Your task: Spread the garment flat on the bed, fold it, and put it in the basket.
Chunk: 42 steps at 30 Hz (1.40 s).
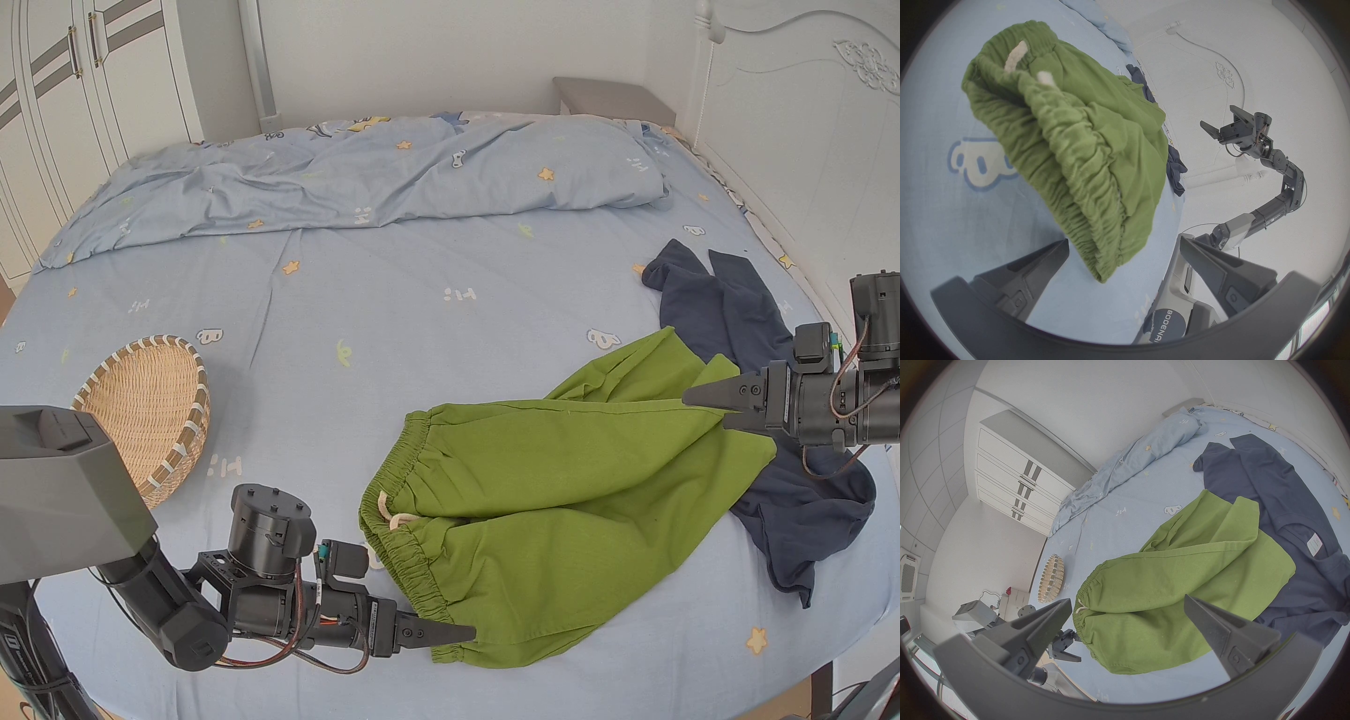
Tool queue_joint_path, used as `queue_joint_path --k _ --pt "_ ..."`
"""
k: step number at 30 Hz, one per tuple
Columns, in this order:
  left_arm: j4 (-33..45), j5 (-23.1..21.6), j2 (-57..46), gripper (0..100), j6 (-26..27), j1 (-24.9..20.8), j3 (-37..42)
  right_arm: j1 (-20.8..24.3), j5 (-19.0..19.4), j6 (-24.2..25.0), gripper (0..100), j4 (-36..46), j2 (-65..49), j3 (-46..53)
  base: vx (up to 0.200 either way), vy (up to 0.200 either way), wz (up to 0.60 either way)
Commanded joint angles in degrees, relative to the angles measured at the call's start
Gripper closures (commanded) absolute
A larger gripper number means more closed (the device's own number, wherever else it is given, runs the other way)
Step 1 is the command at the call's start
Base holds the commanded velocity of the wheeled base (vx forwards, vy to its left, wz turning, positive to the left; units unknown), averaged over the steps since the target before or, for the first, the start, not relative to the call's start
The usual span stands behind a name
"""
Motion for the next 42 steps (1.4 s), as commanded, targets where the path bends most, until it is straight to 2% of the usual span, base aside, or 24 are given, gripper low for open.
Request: queue_joint_path --k 1,9,17,18,26,28,32,34,38,40,41,42 --pt "-0.7 0.7 3.0 0 0.1 -0.2 -0.2 0.1 0.0 0.0 0 0.0 0.1 0.0 0.000 0.000 0.00" --pt "-1.6 3.4 4.4 0 0.3 -0.1 -2.4 0.2 0.0 0.0 0 0.0 0.2 0.0 0.000 0.000 0.00" --pt "-9.6 4.6 7.8 0 -0.2 -2.0 -1.4 0.2 0.1 0.0 0 0.0 0.2 0.0 0.000 0.000 0.00" --pt "-11.0 4.6 8.1 100 -0.3 -2.1 -0.8 0.2 0.1 0.0 0 0.0 0.2 0.0 0.000 0.000 0.00" --pt "-10.5 4.5 6.5 100 -2.6 -1.8 0.3 0.1 0.1 0.0 0 0.0 0.2 0.0 0.000 0.000 0.00" --pt "-10.1 4.3 4.0 100 -5.7 -1.3 0.3 0.1 0.0 0.0 0 0.0 0.2 0.0 0.000 0.000 0.00" --pt "-5.8 3.9 0.0 100 -7.7 -0.1 -0.1 0.1 0.1 0.0 0 0.0 0.2 -0.1 0.000 0.000 0.00" --pt "-1.5 3.6 -2.7 100 -7.7 1.6 -0.6 0.1 0.1 0.0 0 0.0 0.2 -0.1 0.000 0.000 0.00" --pt "19.2 -0.4 -12.8 100 -7.3 7.8 -3.9 0.1 0.6 0.0 0 0.3 0.0 -0.2 0.000 0.000 0.00" --pt "20.0 -0.7 -13.1 100 -7.2 8.0 -4.1 0.1 0.6 0.0 0 0.3 0.0 -0.1 0.000 0.000 0.00" --pt "31.7 -3.9 -17.6 100 -5.4 12.8 -6.6 0.3 0.6 0.0 0 0.5 0.1 0.1 0.000 0.000 0.00" --pt "33.7 -4.2 -18.4 100 -3.6 14.1 -6.7 0.7 0.6 0.0 0 0.6 0.2 0.3 0.000 0.000 0.00"
